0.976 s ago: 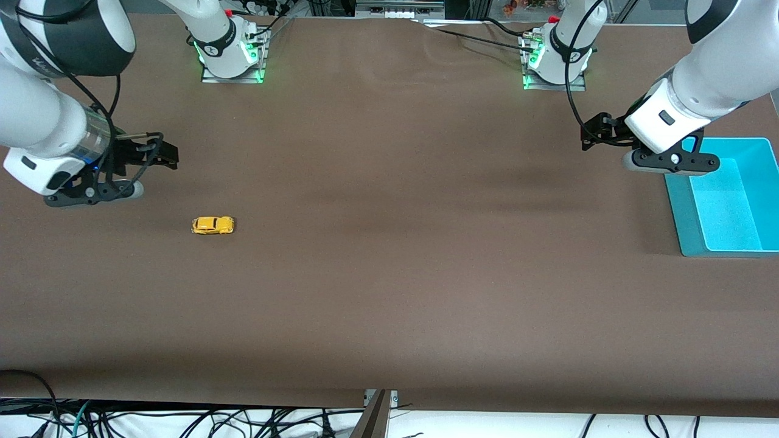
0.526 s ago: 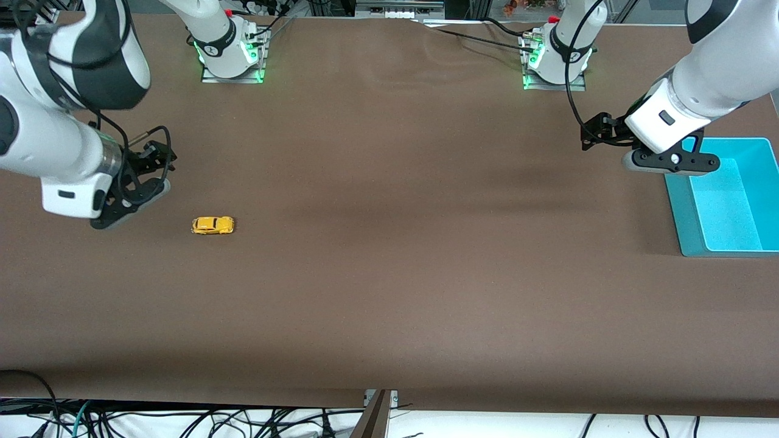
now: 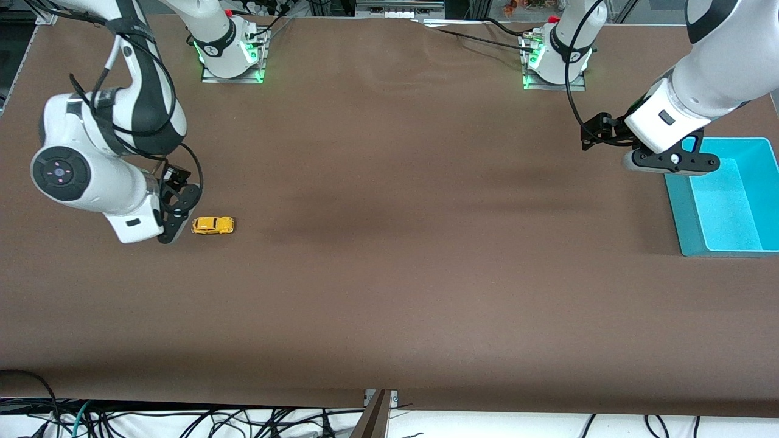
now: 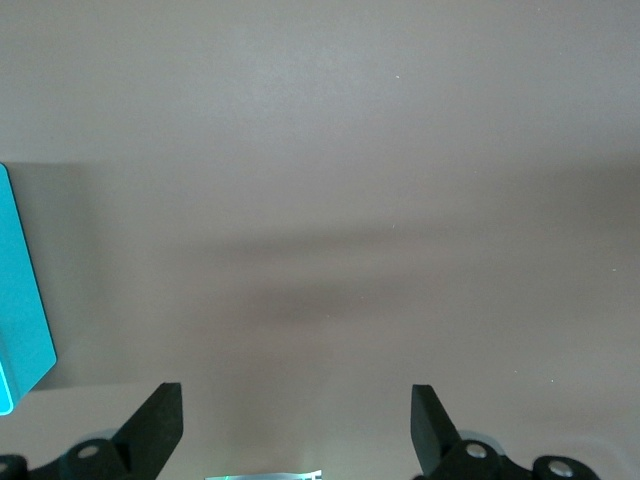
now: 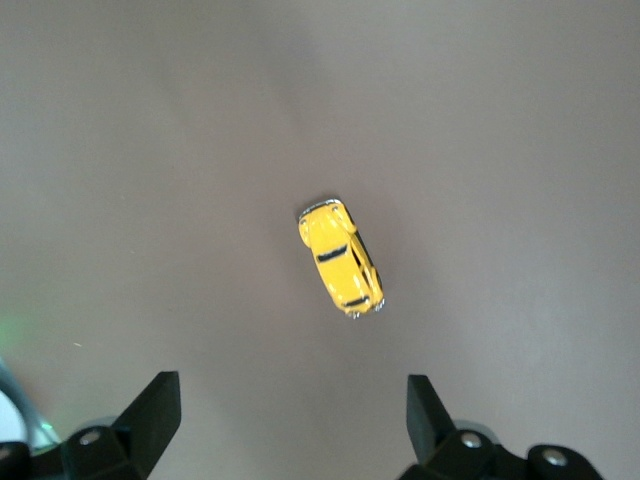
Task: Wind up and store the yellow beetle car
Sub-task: 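Lower the right gripper down onto the yellow car's roof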
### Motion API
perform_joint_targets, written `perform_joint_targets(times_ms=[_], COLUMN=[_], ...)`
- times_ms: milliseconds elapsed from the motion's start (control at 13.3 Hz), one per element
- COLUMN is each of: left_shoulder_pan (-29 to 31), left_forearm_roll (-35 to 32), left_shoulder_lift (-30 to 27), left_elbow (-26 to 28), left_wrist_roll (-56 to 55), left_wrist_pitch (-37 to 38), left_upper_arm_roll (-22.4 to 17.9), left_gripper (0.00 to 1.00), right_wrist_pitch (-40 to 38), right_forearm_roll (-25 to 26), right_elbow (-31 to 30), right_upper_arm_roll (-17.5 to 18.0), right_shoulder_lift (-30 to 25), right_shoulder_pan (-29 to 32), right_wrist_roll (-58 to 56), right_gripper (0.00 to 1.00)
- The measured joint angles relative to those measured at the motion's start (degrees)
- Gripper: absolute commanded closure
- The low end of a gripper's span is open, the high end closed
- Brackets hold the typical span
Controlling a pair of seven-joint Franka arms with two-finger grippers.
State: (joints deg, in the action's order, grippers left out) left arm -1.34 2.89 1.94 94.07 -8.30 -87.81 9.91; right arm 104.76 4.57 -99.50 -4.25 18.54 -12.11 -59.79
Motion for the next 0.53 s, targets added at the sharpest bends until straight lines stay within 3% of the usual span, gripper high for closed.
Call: perform_joint_targets(times_ms=[526], left_shoulder_pan=[0.0], left_forearm_roll=[0.0], left_shoulder_lift=[0.0], left_elbow=[0.0], left_wrist_roll=[0.0], left_wrist_pitch=[0.0], left_upper_arm_roll=[0.0], left_gripper=[0.00], right_wrist_pitch=[26.2], right_forearm_roll=[0.0], right_elbow=[-19.6], right_upper_arm_roll=[-0.8], right_shoulder_lift=[-1.3], right_shoulder_pan=[0.1], right_wrist_roll=[-14.5], right_gripper=[0.00])
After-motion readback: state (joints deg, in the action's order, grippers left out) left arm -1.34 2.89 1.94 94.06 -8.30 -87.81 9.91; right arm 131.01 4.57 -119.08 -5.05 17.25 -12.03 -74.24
